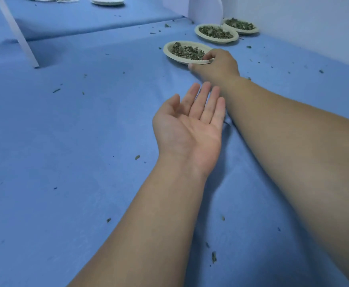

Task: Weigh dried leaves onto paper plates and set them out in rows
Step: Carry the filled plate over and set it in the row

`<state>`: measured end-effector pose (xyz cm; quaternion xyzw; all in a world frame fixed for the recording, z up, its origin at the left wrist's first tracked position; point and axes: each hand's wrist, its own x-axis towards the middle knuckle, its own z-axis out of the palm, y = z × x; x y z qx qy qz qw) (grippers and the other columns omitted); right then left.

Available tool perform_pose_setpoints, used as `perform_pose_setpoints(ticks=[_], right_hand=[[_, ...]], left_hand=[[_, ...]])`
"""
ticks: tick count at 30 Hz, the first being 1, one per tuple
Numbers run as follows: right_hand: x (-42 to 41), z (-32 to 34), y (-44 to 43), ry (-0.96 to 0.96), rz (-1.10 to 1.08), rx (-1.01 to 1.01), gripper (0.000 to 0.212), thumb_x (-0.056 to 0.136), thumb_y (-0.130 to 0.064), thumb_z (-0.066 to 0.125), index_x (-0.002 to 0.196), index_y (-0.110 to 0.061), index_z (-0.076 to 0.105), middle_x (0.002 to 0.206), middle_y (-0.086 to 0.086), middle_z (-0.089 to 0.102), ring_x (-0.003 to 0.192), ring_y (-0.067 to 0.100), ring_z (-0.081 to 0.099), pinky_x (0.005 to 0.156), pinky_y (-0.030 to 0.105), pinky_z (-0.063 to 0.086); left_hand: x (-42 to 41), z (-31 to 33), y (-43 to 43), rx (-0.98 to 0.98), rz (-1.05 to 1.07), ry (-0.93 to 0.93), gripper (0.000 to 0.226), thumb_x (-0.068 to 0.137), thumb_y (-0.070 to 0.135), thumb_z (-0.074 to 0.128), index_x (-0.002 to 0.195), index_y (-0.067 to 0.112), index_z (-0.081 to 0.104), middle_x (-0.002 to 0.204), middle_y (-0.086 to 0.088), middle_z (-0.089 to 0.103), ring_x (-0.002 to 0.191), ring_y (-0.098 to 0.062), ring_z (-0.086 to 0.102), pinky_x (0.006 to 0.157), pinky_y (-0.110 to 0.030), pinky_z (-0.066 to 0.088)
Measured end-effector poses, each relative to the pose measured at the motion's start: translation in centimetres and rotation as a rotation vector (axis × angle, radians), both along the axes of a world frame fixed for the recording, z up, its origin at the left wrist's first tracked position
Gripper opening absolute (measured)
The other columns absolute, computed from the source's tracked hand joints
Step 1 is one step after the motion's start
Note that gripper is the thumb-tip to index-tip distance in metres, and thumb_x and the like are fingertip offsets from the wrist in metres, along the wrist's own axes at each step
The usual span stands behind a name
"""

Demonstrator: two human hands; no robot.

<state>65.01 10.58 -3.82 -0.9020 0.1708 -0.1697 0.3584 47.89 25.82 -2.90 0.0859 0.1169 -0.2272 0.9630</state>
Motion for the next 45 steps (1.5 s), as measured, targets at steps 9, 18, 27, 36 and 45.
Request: perform_pose_setpoints(ticks=[9,18,27,36,45], right_hand=[[5.2,0.3,-0.6,0.028,0.034,-0.063,0.061,0.068,-0.069,0.072,0.117,-0.034,0.063,0.122,-0.010,0.066,0.117,0.015,0.060,0.102,0.029,0.046],[4.4,-0.4,0.5,-0.137,0.101,-0.585,0.029,0.087,-0.031,0.053,0.109,-0.020,0.068,0.112,0.006,0.071,0.109,0.033,0.061,0.085,0.037,0.048],[4.8,0.2,0.9,0.020,0.259,-0.533,0.031,0.093,-0.021,0.047,0.113,-0.009,0.066,0.123,0.011,0.066,0.116,0.033,0.056,0.093,0.036,0.048],[5.3,0.5,1.2,0.076,0.288,-0.503,0.044,0.096,-0.024,0.045,0.139,-0.011,0.048,0.150,0.012,0.043,0.128,0.036,0.048,0.102,0.041,0.042],[-1.5,0.1,-0.9,0.321,0.247,-0.450,0.069,0.101,-0.045,0.039,0.162,-0.029,0.011,0.170,0.011,-0.005,0.153,0.029,0.022,0.120,0.047,0.023]], left_hand=[[0.8,0.0,0.6,-0.061,0.029,0.043,0.043,0.104,0.023,0.043,0.130,-0.004,0.063,0.129,-0.024,0.069,0.124,-0.038,0.066,0.106,-0.048,0.052],[0.9,-0.1,0.8,-0.047,0.038,0.052,0.043,0.104,0.024,0.042,0.130,-0.003,0.063,0.128,-0.023,0.070,0.122,-0.038,0.067,0.105,-0.047,0.053],[0.8,-0.2,0.4,-0.061,0.026,0.055,0.038,0.103,0.023,0.043,0.124,0.001,0.067,0.122,-0.020,0.073,0.116,-0.035,0.071,0.102,-0.044,0.055],[0.7,0.0,0.4,-0.066,0.016,0.054,0.040,0.102,0.025,0.044,0.125,0.001,0.066,0.121,-0.020,0.074,0.115,-0.036,0.071,0.101,-0.044,0.055],[0.0,0.5,0.1,0.143,0.045,-0.040,0.036,0.100,0.018,0.047,0.127,0.000,0.062,0.122,-0.022,0.072,0.113,-0.035,0.072,0.103,-0.044,0.055]])
